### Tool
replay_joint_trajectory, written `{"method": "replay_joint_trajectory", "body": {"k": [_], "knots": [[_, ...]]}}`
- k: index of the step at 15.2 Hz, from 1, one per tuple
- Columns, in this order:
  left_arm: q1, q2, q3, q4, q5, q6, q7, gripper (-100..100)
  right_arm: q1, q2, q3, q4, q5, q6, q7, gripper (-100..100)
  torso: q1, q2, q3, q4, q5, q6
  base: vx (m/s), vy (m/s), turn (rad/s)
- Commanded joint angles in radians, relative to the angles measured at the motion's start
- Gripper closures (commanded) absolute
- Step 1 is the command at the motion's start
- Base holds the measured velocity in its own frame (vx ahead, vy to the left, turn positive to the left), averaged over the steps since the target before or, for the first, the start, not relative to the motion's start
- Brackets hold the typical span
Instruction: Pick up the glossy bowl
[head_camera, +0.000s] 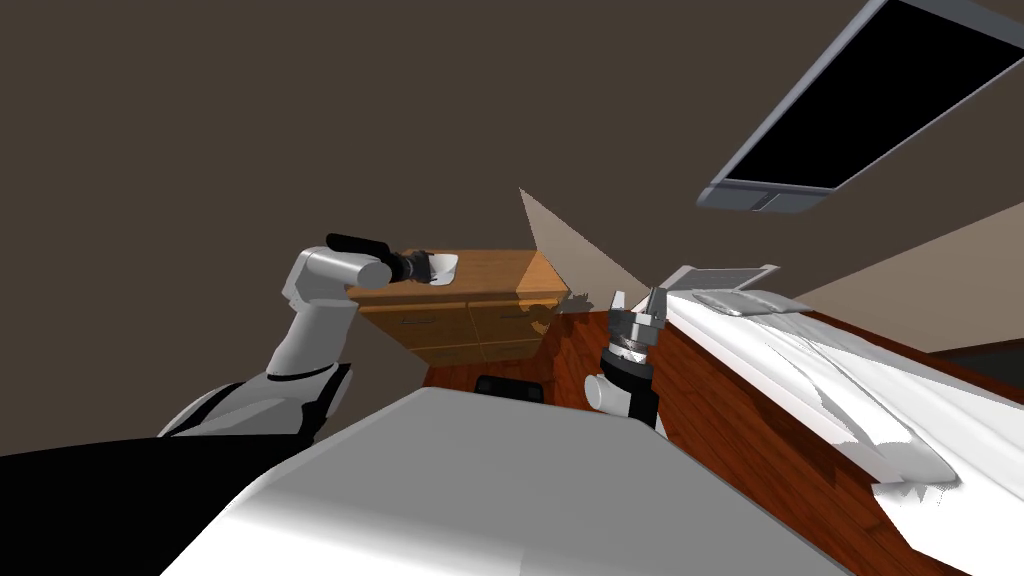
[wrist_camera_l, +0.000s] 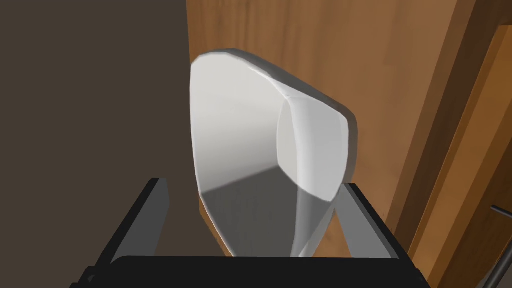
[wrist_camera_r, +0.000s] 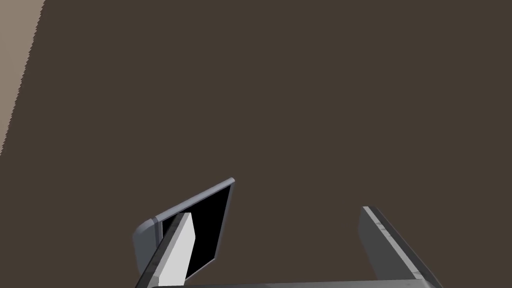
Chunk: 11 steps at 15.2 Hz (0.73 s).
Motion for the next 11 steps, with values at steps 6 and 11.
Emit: {"method": "replay_joint_trajectory", "body": {"k": [6,11], "knots": [[-0.034,0.054,0.021,0.036,0.062,0.143,0.012,-100,0.0,0.0,0.0,0.0,0.0,0.0,0.0,0,0.001,0.0,0.0,0.0,0.0,0.0,0.036,-0.008,-0.014],[-0.049,0.078,0.03,0.053,0.089,0.222,0.016,-100,0.0,0.0,0.0,0.0,0.0,0.0,0.0,0,0.001,0.0,0.0,0.0,0.0,0.0,0.032,-0.007,-0.011]]}}
